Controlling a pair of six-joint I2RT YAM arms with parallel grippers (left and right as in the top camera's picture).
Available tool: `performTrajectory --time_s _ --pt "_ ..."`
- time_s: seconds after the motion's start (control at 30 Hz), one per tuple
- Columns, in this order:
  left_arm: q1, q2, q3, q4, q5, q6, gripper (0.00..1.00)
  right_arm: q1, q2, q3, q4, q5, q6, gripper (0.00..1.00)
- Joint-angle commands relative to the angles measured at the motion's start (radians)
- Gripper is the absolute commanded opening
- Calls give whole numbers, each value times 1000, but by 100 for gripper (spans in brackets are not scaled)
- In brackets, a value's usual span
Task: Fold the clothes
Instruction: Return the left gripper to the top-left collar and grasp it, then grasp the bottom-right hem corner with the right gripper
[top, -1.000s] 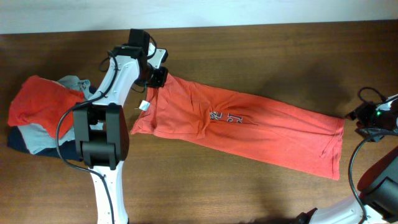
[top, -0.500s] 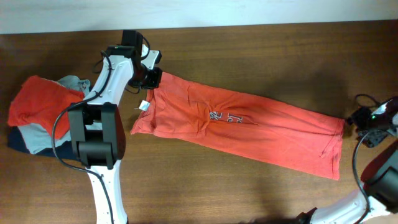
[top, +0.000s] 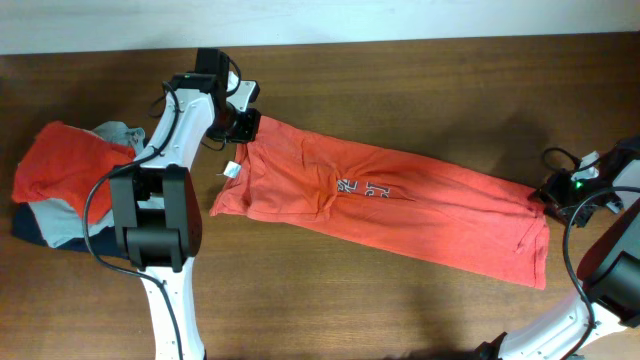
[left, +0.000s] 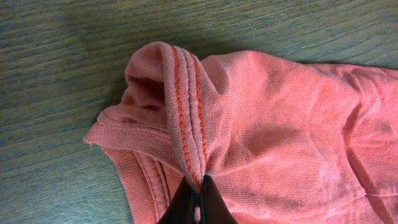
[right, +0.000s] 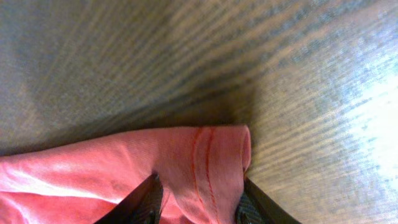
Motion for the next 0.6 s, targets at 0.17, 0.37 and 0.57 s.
performTrajectory --time_s 0.17,0.37,0.57 --pt "6 4 16 -2 4 -9 0 -16 -108 35 -70 106 27 51" --pt "6 4 16 -2 4 -9 1 -13 -155 25 -226 106 91 51" --pt "6 4 16 -3 4 -10 1 -14 -155 -58 -228 106 95 52"
